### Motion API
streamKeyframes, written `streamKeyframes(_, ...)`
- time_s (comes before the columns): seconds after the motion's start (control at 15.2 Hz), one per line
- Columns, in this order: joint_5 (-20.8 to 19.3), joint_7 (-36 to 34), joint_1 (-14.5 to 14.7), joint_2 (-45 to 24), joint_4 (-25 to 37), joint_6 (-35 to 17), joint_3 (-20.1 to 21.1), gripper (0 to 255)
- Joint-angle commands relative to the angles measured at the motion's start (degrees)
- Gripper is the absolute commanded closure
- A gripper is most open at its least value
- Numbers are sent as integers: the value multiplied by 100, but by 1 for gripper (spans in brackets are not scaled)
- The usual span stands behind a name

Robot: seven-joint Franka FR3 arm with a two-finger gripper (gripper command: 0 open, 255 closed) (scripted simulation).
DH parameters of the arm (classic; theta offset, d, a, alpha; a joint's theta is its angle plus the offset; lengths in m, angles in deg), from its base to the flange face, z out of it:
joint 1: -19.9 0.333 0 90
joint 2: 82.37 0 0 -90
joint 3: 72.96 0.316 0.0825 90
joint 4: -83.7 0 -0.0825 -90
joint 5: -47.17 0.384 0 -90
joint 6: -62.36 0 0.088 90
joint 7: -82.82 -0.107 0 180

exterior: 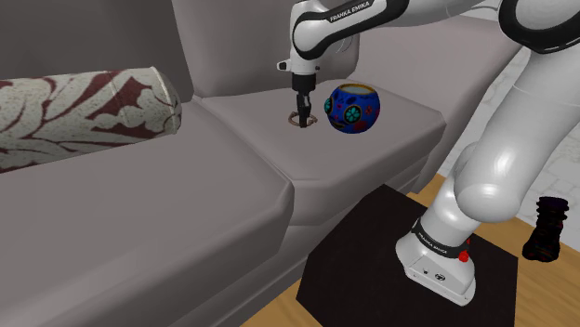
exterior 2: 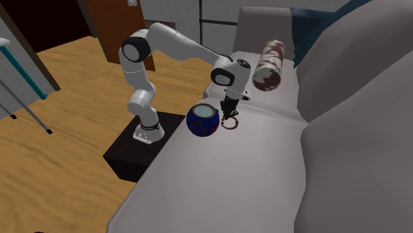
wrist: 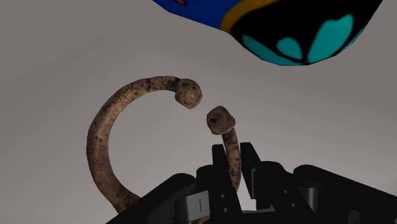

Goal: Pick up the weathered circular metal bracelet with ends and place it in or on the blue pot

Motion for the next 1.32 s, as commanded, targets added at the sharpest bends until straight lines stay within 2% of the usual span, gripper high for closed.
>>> streamKeyframes(0.0,14,0,13,-30,-20,23,16,255)
streamKeyframes(0.33,12,-6,17,-3,-50,18,17,255)
streamKeyframes(1.25,-16,-39,21,263,732,1066,20,255)
